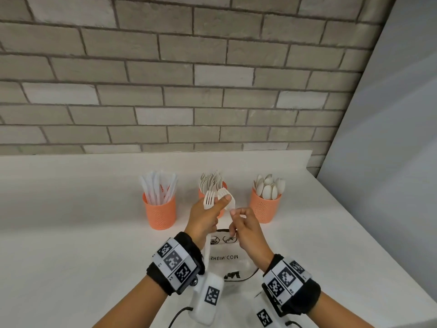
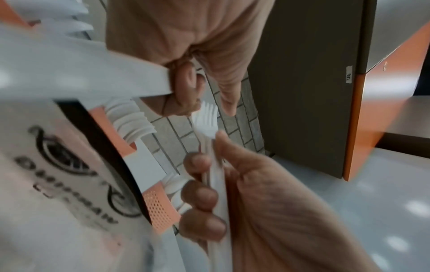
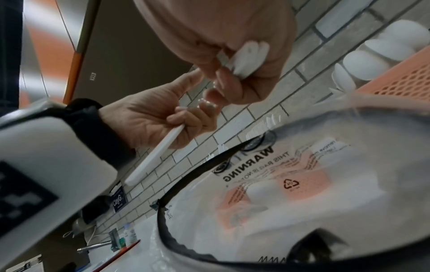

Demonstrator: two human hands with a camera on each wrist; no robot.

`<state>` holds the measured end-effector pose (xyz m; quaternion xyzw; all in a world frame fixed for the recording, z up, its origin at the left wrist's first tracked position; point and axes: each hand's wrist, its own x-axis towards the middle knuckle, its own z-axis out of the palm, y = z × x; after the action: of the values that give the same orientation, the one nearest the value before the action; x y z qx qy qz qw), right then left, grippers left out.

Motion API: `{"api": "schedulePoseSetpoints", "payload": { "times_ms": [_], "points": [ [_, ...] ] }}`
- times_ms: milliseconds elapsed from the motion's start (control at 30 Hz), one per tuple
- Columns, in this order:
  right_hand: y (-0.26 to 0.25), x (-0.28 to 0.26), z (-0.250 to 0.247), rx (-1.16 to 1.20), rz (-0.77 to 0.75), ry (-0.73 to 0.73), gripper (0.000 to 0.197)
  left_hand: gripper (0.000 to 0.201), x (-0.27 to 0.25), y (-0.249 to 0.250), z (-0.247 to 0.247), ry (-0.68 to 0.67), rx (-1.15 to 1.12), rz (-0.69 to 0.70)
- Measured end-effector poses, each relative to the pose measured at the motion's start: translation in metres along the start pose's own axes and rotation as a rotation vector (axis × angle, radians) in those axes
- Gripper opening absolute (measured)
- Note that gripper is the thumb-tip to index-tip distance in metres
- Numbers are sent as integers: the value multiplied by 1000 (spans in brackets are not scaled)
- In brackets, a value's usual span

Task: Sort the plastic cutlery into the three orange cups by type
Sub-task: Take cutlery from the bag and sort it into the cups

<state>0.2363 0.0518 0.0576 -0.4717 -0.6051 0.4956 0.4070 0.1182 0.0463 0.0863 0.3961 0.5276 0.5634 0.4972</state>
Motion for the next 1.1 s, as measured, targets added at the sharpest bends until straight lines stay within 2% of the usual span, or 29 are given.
{"api": "schedulePoseSetpoints", "payload": {
  "times_ms": [300, 667, 800, 933, 1100],
  "points": [
    [7, -2, -2, -53, -52, 3, 13, 17, -1, -10, 17, 56, -92, -39],
    [-10, -6, -6, 71, 84, -15, 14, 16, 0, -19, 24, 173, -120, -31],
    [-9, -7, -7, 139, 183, -37, 15, 10, 1, -23, 25, 116, -94, -52],
    [-14, -9, -10, 131, 182, -61, 17, 20, 1, -22, 25, 41, -82, -100],
    [-15, 0, -23, 59, 132, -32, 11, 24, 6, -9, 23, -8, 26, -32]
  ]
}}
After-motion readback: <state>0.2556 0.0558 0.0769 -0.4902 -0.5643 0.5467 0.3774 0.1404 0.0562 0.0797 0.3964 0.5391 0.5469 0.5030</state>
